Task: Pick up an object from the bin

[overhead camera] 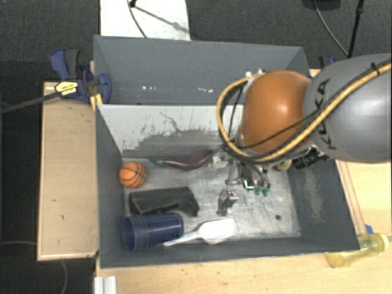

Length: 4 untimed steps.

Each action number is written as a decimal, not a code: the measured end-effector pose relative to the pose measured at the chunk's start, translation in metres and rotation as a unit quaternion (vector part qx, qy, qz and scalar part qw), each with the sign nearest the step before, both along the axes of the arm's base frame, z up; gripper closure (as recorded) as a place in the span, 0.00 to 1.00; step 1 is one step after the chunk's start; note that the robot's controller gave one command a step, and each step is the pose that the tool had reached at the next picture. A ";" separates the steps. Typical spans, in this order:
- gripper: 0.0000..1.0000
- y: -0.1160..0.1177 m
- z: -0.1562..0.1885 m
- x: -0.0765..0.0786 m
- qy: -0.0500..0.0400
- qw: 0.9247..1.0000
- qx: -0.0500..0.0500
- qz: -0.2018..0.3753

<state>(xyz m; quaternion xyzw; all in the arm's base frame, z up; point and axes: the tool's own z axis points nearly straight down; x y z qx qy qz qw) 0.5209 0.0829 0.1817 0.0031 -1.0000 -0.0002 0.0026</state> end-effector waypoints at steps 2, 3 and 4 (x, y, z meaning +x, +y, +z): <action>1.00 0.020 -0.108 0.001 -0.002 1.000 -0.001 -0.023; 1.00 0.020 -0.108 0.001 -0.002 1.000 0.000 -0.024; 1.00 0.040 0.034 0.001 -0.005 0.998 0.001 -0.055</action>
Offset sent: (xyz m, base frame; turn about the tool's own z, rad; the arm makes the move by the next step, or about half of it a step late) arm -0.0009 0.0208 -0.1117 0.0453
